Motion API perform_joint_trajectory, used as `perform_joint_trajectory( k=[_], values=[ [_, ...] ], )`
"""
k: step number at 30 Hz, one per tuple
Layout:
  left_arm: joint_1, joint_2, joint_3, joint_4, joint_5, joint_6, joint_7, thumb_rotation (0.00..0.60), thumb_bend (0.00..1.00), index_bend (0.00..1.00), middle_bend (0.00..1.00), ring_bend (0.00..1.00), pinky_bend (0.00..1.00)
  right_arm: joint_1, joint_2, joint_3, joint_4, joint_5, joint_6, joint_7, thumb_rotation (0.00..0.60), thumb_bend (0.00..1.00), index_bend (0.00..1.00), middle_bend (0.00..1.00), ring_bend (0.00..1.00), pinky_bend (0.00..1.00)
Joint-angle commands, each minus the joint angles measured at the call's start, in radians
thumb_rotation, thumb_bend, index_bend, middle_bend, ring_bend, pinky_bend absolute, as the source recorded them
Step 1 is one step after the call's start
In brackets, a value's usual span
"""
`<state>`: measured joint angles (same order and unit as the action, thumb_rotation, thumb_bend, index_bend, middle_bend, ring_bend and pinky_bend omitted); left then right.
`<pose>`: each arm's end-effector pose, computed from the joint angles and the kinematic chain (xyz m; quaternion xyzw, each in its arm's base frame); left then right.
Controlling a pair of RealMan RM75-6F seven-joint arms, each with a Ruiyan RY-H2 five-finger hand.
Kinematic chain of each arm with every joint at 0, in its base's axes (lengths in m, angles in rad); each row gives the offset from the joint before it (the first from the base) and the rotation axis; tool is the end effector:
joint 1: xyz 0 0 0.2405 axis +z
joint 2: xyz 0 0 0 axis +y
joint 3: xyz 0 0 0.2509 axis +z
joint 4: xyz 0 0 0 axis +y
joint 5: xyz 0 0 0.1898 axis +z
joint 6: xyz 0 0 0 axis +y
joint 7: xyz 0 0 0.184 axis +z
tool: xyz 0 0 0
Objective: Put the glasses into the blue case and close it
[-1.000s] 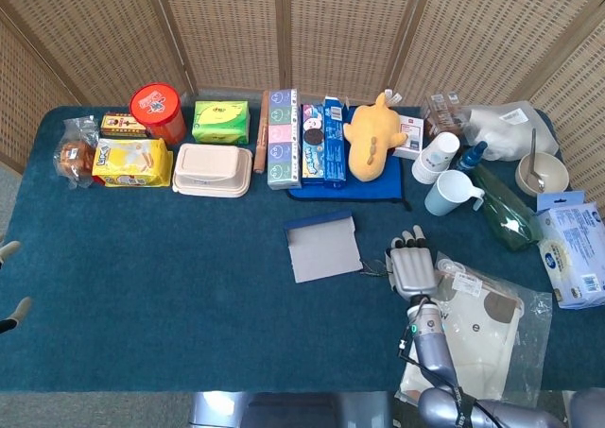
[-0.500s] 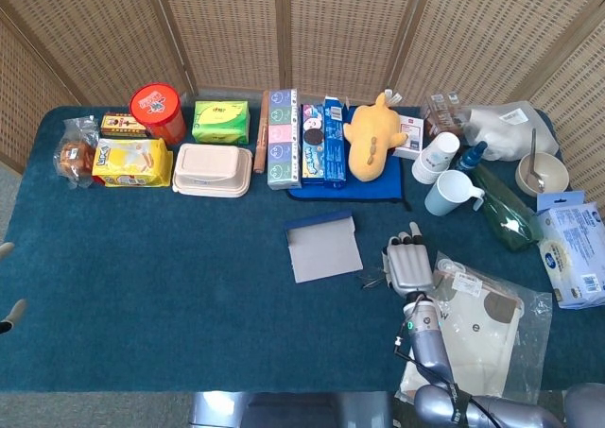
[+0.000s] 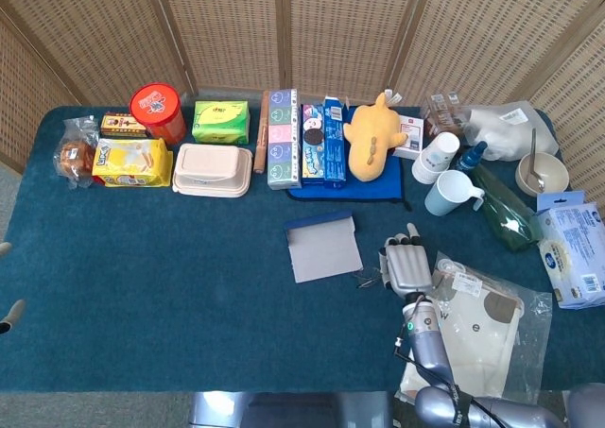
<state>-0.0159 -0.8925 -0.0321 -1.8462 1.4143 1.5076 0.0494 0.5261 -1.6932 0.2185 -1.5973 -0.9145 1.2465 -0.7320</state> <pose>-0.2939 0.1925 0.2285 -0.5634 -0.4109 -0.3421 0.6299 -0.1832 -0.3253 -0.0159 0.6550 -0.4320 0.3047 0.5398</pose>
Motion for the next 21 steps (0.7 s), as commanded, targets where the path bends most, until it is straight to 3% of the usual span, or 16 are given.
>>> perform_joint_trajectory(
  k=[1,10,21],
  values=[
    [0.0,0.001,-0.002,-0.001,0.001,0.002,0.002,0.6,0.28,0.11,0.06,0.0,0.0,-0.004,0.015,0.005,-0.028,-0.001,-0.002,0.02,0.6,0.38,0.7,0.4,0.25,0.08],
    [-0.005,0.008,-0.008,-0.011,0.01,0.007,0.01,0.6,0.28,0.11,0.06,0.0,0.0,-0.004,0.063,0.013,-0.142,-0.029,0.025,0.038,0.6,0.38,0.7,0.4,0.25,0.08],
    [-0.003,0.008,-0.007,-0.008,0.025,0.013,-0.004,0.6,0.28,0.11,0.06,0.0,0.0,0.062,0.042,0.048,-0.284,-0.021,0.079,-0.084,0.6,0.38,0.69,0.4,0.25,0.08]
  ],
)
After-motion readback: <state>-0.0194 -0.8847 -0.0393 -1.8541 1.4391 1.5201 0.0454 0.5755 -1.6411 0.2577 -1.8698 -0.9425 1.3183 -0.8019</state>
